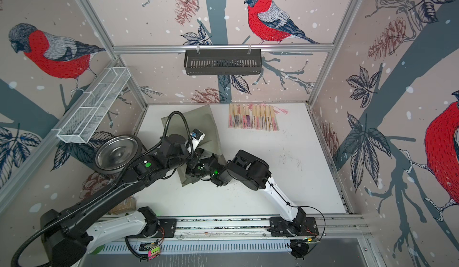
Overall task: Take out the folding fans from the tote bags
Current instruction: Pick up the folding fan from the canvas bag.
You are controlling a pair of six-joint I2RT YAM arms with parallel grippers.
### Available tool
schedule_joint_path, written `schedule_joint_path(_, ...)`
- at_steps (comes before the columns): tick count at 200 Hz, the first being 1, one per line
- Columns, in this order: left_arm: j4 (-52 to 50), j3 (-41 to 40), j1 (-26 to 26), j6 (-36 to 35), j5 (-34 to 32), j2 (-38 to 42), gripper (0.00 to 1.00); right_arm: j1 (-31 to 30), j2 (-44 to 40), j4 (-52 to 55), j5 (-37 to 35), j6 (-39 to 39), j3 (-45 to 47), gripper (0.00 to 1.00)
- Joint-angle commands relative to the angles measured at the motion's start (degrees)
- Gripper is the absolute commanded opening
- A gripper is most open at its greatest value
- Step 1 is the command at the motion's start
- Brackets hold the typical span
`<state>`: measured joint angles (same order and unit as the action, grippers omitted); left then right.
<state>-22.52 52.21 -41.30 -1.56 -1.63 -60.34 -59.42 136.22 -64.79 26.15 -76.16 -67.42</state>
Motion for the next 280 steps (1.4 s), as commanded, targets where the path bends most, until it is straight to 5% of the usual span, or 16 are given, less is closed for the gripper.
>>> schedule_joint_path(1,2.41,0.01,0.08,-0.02,1.5,0.06,0.0,0.22,-0.9,3.16,-0.75,3.81,1.83,0.15)
schedule_joint_path(189,1.55,0.09,0.08,0.6,-1.63,-1.14,0.0,-4.62,-32.55,21.93,-11.44,17.01,29.87,0.12)
schedule_joint_path(280,1.54,0.11,0.08,0.51,-0.4,-1.71,0.0,-2.24,-27.46,20.83,-6.67,19.92,27.03,0.38)
